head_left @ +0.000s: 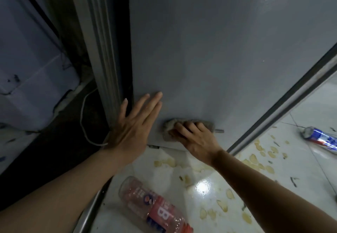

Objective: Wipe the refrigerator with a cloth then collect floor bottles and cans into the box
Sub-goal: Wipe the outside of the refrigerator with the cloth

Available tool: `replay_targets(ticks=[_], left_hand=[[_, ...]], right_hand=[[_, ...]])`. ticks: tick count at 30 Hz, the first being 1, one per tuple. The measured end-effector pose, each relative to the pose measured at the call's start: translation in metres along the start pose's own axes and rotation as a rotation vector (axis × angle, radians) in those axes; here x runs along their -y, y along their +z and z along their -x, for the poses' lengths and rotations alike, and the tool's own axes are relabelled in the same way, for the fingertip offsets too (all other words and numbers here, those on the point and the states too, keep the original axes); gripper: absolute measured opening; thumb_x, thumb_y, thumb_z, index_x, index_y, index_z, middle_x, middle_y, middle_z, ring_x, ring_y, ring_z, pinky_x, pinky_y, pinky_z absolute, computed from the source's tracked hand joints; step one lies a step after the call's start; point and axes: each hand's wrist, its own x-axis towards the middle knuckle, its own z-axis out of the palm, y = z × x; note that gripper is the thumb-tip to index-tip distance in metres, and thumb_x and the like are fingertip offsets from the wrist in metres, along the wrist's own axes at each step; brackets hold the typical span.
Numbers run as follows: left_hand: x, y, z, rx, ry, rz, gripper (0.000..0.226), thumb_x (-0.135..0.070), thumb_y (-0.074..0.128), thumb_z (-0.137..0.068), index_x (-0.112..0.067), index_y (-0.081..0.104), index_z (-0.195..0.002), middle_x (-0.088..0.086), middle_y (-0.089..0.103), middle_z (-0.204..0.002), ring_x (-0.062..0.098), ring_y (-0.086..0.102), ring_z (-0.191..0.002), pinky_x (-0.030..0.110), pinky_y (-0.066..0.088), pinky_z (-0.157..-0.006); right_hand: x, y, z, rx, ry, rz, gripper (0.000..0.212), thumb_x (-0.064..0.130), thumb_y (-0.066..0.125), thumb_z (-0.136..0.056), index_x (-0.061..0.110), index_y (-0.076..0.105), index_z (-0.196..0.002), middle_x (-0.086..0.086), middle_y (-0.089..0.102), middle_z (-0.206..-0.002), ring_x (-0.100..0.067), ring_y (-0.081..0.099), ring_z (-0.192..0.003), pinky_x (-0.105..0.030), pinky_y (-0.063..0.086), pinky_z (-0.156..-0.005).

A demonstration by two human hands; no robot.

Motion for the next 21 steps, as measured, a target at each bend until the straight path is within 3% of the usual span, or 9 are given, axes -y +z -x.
replay_targets(ticks=[2, 5, 8, 11, 15, 18, 21], left_hand=[[0.004, -0.002, 0.007, -0.014, -0.054, 0.08, 0.084, 0.001, 0.063, -0.063, -0.008, 0.032, -0.141, 0.004, 0.02, -0.155, 0.028, 0.029, -0.136, 0.06, 0.027, -0.102], [0.015, -0.003, 0.014, -0.017, -0.198, 0.272, 0.087, 0.006, 0.064, -0.066, -0.006, 0.026, -0.143, 0.014, 0.026, -0.151, 0.032, 0.031, -0.133, 0.048, 0.025, -0.108], [0.018, 0.002, 0.014, 0.019, -0.363, 0.627, 0.092, 0.005, 0.057, -0.08, -0.021, 0.002, -0.149, 0.007, 0.016, -0.156, 0.02, 0.022, -0.141, 0.03, 0.019, -0.114], [0.017, 0.008, 0.016, 0.005, -0.385, 0.786, 0.096, 0.003, 0.056, -0.083, -0.038, -0.008, -0.143, -0.003, 0.011, -0.157, 0.0, 0.026, -0.13, 0.021, 0.028, -0.103], [0.019, 0.012, 0.018, -0.02, -0.389, 0.834, 0.095, 0.007, 0.056, -0.081, -0.03, 0.0, -0.148, -0.005, 0.015, -0.157, 0.013, 0.032, -0.135, 0.025, 0.034, -0.103], [0.023, 0.011, 0.017, -0.049, -0.366, 0.914, 0.099, 0.012, 0.054, -0.08, -0.04, -0.001, -0.143, -0.011, 0.016, -0.155, 0.008, 0.028, -0.139, 0.022, 0.031, -0.108], [0.027, 0.016, 0.021, -0.068, -0.437, 1.016, 0.101, 0.015, 0.053, -0.08, -0.049, -0.002, -0.136, -0.018, 0.018, -0.15, 0.002, 0.034, -0.134, 0.009, 0.036, -0.099]], right_hand=[[0.0, -0.008, -0.006, -0.053, 0.056, -0.043, 0.052, 0.019, 0.059, -0.083, 0.024, 0.051, -0.134, -0.004, 0.049, -0.123, -0.023, 0.04, -0.092, -0.034, 0.037, -0.072], [-0.03, -0.032, -0.037, -0.325, 0.268, -0.115, 0.043, 0.013, 0.042, -0.092, 0.016, 0.042, -0.135, -0.012, 0.04, -0.119, -0.026, 0.038, -0.085, -0.036, 0.028, -0.069], [-0.048, -0.04, -0.066, -0.467, 0.435, -0.117, 0.055, 0.012, 0.055, -0.083, 0.013, 0.038, -0.135, -0.012, 0.036, -0.119, -0.028, 0.038, -0.085, -0.037, 0.027, -0.07], [-0.027, -0.025, -0.066, -0.444, 0.327, -0.03, 0.044, 0.014, 0.042, -0.09, 0.019, 0.05, -0.133, -0.011, 0.039, -0.121, -0.028, 0.039, -0.087, -0.037, 0.028, -0.068], [0.015, -0.001, -0.051, -0.127, -0.056, 0.018, 0.044, 0.018, 0.043, -0.087, 0.024, 0.06, -0.127, -0.004, 0.037, -0.126, -0.025, 0.04, -0.097, -0.034, 0.03, -0.075], [0.027, -0.006, -0.056, -0.076, -0.019, -0.008, 0.046, 0.015, 0.035, -0.09, 0.024, 0.061, -0.127, -0.004, 0.036, -0.125, -0.022, 0.038, -0.093, -0.033, 0.029, -0.074], [0.006, -0.028, -0.08, -0.233, 0.15, -0.045, 0.044, 0.012, 0.033, -0.094, 0.02, 0.055, -0.131, -0.008, 0.039, -0.121, -0.025, 0.037, -0.084, -0.035, 0.026, -0.069]])
